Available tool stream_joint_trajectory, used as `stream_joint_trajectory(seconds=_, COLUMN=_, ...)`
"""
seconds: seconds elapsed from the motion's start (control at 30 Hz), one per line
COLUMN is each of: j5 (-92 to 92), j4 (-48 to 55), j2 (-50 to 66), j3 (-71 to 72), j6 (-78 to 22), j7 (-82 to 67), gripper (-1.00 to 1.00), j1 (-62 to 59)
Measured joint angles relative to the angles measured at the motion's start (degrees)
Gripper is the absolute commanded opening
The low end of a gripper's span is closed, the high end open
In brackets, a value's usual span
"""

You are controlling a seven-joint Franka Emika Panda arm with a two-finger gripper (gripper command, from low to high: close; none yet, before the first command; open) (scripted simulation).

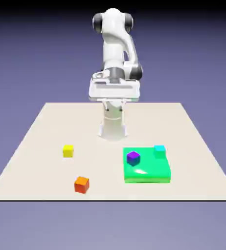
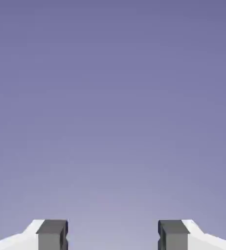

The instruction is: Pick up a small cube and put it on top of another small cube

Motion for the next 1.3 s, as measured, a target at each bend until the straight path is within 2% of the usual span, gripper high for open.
stream_joint_trajectory(seconds=0.97, j5=-11.7, j4=28.4, j2=60.2, j3=-28.5, j6=-63.9, j7=-19.2, gripper=0.00, j1=-1.4)
stream_joint_trajectory(seconds=1.03, j5=-11.7, j4=28.5, j2=60.4, j3=-28.6, j6=-64.1, j7=-19.3, gripper=0.00, j1=-1.4)
stream_joint_trajectory(seconds=1.13, j5=-11.6, j4=24.8, j2=64.1, j3=-28.0, j6=-56.6, j7=-19.0, gripper=0.00, j1=-3.1)
stream_joint_trajectory(seconds=1.17, j5=-11.6, j4=23.7, j2=65.2, j3=-27.8, j6=-54.4, j7=-18.9, gripper=-1.00, j1=-3.6)
stream_joint_trajectory(seconds=1.23, j5=-11.5, j4=23.7, j2=65.2, j3=-27.8, j6=-54.4, j7=-18.9, gripper=-1.00, j1=-3.6)
stream_joint_trajectory(seconds=1.3, j5=-11.5, j4=26.2, j2=62.7, j3=-28.2, j6=-59.4, j7=-19.2, gripper=-1.00, j1=-2.5)
